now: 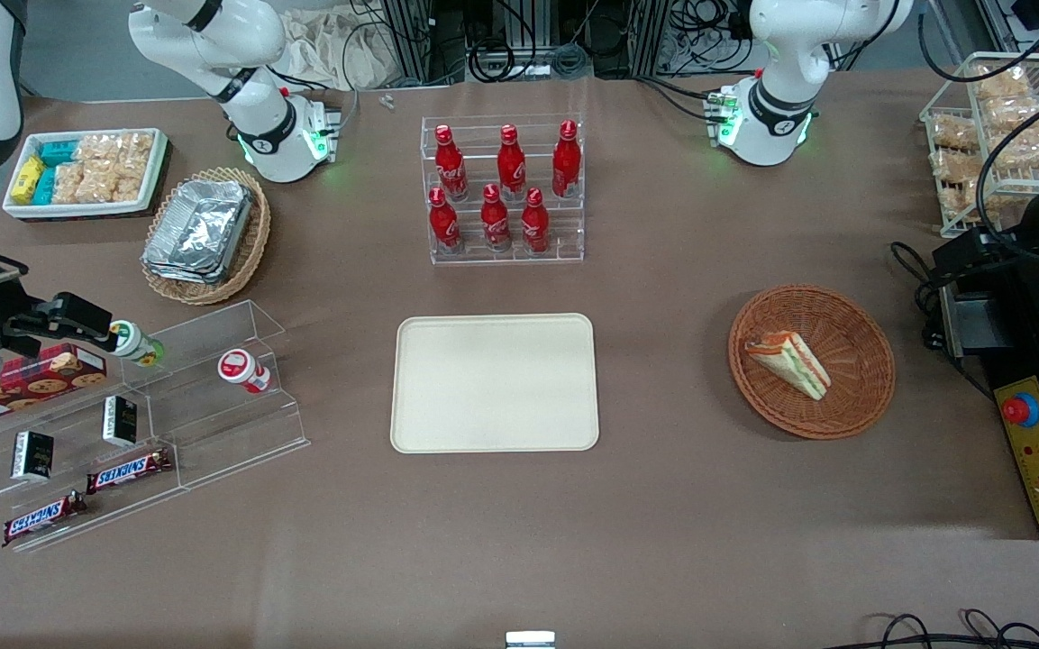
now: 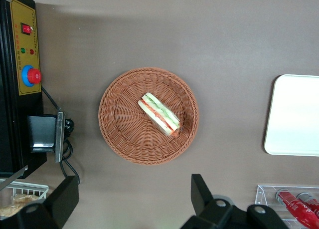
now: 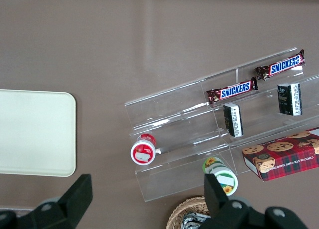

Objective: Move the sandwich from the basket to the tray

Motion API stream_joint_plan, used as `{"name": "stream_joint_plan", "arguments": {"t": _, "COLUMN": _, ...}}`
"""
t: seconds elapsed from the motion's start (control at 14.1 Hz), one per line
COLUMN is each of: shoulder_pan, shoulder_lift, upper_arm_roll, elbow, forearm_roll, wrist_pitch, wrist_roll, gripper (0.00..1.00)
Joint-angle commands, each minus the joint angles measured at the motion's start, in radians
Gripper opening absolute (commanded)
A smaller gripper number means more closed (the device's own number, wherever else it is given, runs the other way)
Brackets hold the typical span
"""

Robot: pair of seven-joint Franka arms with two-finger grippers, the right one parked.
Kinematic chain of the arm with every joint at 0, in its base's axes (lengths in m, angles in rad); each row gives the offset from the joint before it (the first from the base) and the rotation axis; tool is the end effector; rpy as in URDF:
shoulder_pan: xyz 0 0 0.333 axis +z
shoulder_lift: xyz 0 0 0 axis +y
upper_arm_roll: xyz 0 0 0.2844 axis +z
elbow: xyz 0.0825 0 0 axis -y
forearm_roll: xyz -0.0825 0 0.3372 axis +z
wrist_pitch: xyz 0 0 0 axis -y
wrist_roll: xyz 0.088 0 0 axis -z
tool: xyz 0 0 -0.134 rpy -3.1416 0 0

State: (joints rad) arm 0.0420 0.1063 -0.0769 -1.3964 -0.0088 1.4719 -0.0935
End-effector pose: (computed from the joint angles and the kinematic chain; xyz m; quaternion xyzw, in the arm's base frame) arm 0.5265 -0.0174 0.5758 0.9994 0.0291 -0.0158 0.0075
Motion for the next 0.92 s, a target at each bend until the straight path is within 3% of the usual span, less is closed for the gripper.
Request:
{"name": "stream_joint_plan", "arguments": {"t": 0.0, "shoulder_pan": -0.007, "shoulder_lift": -0.014, "upper_arm_roll": 0.009, "elbow": 0.011, "forearm_roll": -0.010, "wrist_pitch": -0.016, "wrist_roll": -0.006, "gripper": 1.00}}
{"name": "stream_joint_plan", "arguments": {"t": 0.5, "shoulder_pan": -0.010, "shoulder_lift": -0.039, "upper_arm_roll": 0.005, "elbow": -0.068, "forearm_roll": 0.000, "wrist_pitch": 0.007, "wrist_roll": -0.017, "gripper": 1.00}}
{"name": "stream_joint_plan", "arguments": {"t": 0.71, "shoulder_pan": -0.011, "shoulder_lift": -0.114, "upper_arm_roll": 0.002, "elbow": -0.240, "forearm_roll": -0.006, "wrist_pitch": 0.105, "wrist_roll": -0.026, "gripper": 1.00}}
{"name": "stream_joint_plan", "arguments": {"t": 0.85, "shoulder_pan": -0.016, "shoulder_lift": -0.187, "upper_arm_roll": -0.001, "elbow": -0.395, "forearm_roll": -0.003, "wrist_pitch": 0.223, "wrist_roll": -0.156, "gripper": 1.00}}
